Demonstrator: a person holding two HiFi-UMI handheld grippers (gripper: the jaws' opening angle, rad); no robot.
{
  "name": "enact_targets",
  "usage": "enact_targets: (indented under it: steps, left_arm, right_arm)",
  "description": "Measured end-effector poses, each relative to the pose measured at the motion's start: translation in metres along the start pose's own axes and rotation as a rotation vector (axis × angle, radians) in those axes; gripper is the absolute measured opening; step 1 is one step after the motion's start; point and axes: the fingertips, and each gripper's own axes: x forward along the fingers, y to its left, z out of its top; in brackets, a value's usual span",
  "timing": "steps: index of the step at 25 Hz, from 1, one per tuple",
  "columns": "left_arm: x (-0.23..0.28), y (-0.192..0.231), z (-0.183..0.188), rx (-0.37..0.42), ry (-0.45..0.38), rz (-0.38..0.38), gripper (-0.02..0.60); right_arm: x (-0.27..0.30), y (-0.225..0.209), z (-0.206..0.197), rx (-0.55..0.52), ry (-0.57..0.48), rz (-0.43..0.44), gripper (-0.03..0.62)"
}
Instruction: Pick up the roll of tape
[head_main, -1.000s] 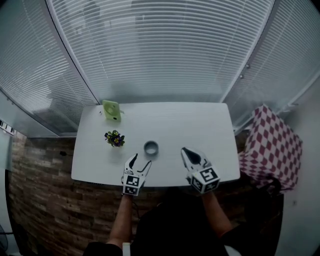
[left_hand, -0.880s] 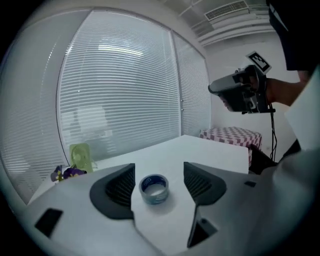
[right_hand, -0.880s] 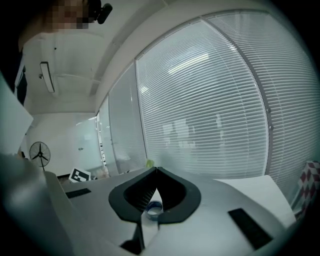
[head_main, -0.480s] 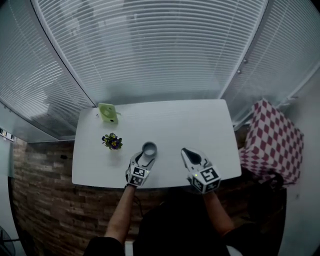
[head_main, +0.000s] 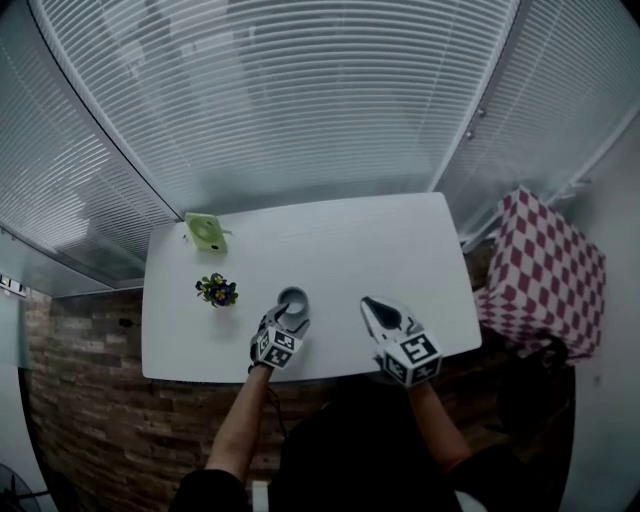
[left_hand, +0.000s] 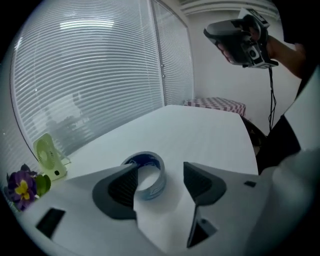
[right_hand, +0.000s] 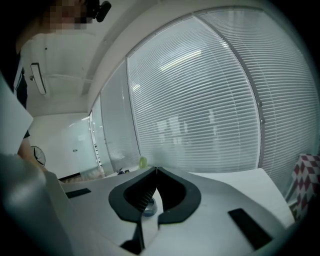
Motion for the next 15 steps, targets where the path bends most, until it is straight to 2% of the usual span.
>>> enact_targets:
  steps: [4, 9, 15]
  left_arm:
    - [0.007, -0.001, -0.001, -0.003, 0.019, -0.038, 0.282]
    - [0.014, -0.004, -0.004, 0.064, 0.067, -0.065, 0.282]
    - [0.025, -0.009, -0.008, 0.064, 0.106, -0.112, 0.282]
  right_arm:
    - [0.001, -0.002, 0.002, 0.010, 0.000, -0.004, 0.008]
    - [0.002, -0.002, -0.001, 0.061, 0.008, 0.000, 0.008]
    - [0.002, -0.007, -0.007, 0.101, 0.015, 0.014, 0.008]
